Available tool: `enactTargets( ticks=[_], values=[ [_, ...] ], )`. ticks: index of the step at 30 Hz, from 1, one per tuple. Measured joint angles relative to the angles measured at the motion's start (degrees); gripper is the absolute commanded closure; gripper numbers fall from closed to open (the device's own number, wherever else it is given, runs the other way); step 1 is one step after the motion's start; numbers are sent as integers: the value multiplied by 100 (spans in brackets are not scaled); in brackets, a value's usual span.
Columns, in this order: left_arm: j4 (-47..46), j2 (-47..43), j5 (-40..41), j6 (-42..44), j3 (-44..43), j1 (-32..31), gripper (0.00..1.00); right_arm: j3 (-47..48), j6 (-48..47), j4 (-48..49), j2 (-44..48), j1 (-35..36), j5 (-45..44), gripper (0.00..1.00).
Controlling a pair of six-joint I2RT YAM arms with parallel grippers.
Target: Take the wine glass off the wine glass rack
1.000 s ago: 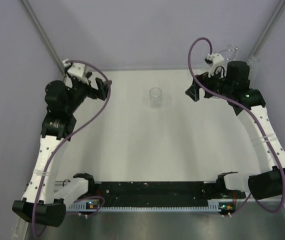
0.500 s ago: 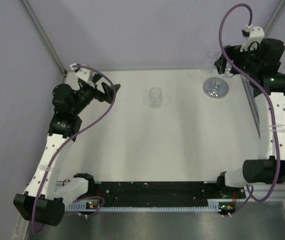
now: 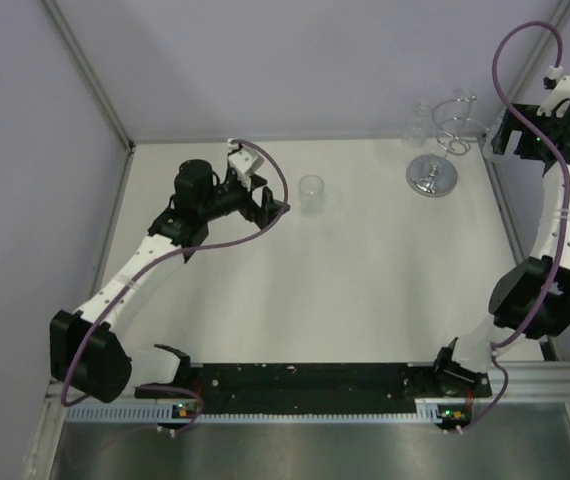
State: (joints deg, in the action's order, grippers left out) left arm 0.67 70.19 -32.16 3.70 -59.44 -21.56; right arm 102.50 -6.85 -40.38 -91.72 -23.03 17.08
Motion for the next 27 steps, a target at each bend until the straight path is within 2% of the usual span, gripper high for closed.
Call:
enactTargets(
  ticks=[4, 10, 16, 27],
  values=[
    [-7, 682, -26, 219, -260, -70, 4, 39, -352, 297, -614, -79, 13, 2],
    [116, 1239, -7, 490, -625, -138, 5, 236, -743, 619, -1386, -101, 76, 1],
    [210, 1416, 74, 817, -846, -149, 4, 468, -1058, 1023, -1773, -116, 177, 1],
    [632, 1565, 367, 1215, -1193, -149, 4, 527, -1051, 1606, -2251, -125, 339, 1]
  ],
)
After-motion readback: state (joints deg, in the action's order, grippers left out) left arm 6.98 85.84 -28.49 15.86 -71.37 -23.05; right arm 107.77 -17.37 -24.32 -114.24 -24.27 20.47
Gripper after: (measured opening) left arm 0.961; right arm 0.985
